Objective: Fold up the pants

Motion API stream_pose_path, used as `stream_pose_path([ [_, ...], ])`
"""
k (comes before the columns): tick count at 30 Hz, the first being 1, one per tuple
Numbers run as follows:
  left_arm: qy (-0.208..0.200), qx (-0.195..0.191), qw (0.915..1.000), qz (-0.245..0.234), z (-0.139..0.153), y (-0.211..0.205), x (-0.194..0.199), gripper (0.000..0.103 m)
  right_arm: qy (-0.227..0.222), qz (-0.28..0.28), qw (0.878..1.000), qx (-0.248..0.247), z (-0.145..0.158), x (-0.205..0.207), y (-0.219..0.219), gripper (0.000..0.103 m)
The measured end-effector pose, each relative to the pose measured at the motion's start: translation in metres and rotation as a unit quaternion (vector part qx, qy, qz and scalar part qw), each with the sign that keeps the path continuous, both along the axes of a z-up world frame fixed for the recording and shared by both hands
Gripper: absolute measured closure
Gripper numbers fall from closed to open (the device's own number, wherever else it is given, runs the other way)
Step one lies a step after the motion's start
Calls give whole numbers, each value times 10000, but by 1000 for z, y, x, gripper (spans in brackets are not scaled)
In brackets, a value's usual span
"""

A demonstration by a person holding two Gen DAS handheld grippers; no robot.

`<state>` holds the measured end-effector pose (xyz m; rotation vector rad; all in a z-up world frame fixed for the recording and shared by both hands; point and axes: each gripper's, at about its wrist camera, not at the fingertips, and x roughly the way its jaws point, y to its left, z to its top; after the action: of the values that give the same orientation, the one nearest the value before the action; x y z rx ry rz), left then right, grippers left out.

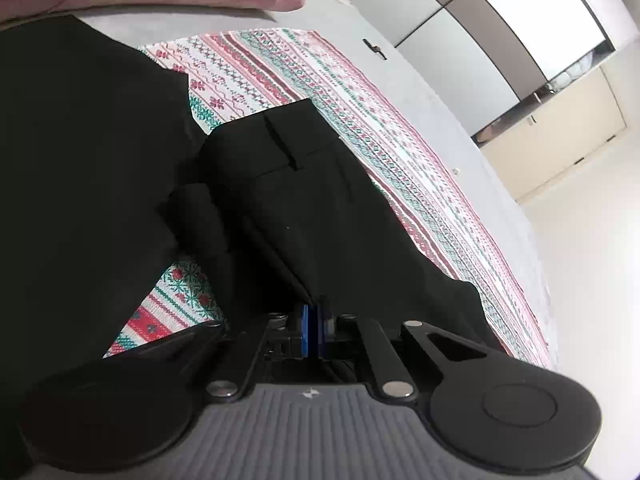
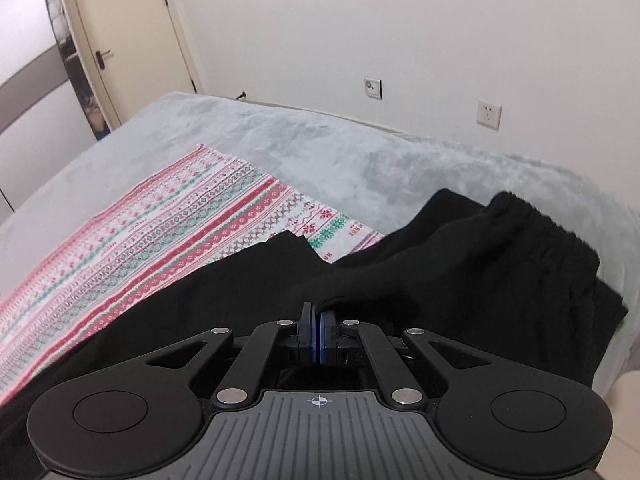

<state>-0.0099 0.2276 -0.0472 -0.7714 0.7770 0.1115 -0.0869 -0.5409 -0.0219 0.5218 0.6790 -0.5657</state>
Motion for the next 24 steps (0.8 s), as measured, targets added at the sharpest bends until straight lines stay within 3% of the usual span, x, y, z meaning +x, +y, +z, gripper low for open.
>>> stream_pose_path([
  [4,402,9,9992,-14,-12,-1,3,76,272,56,9996,-85,-8,11,2,103],
  [6,508,-63,9987,-10,-14,0,1,75,189,39,9998,-29,-8,8,1,103],
  [11,565,-270,9972,412,-14,20,-6,33,140,132,9996,193,-10,-1,-5,99],
  [13,546,-352,9960,609,-15,28,-10,22,28,141,9991,392,-9,-7,-7,89],
  [14,551,-406,9952,704,-16,30,-10,21,-11,132,9989,446,-9,-11,-7,86],
  [16,505,-619,9935,805,-21,34,-8,19,-133,152,9978,632,-10,-19,-7,64],
  [19,456,-748,9921,894,-23,33,0,19,-330,219,9938,1043,-15,-28,-6,42],
  [24,392,-611,9922,1013,-24,31,11,19,-446,-165,9895,1363,-30,-42,-14,41],
])
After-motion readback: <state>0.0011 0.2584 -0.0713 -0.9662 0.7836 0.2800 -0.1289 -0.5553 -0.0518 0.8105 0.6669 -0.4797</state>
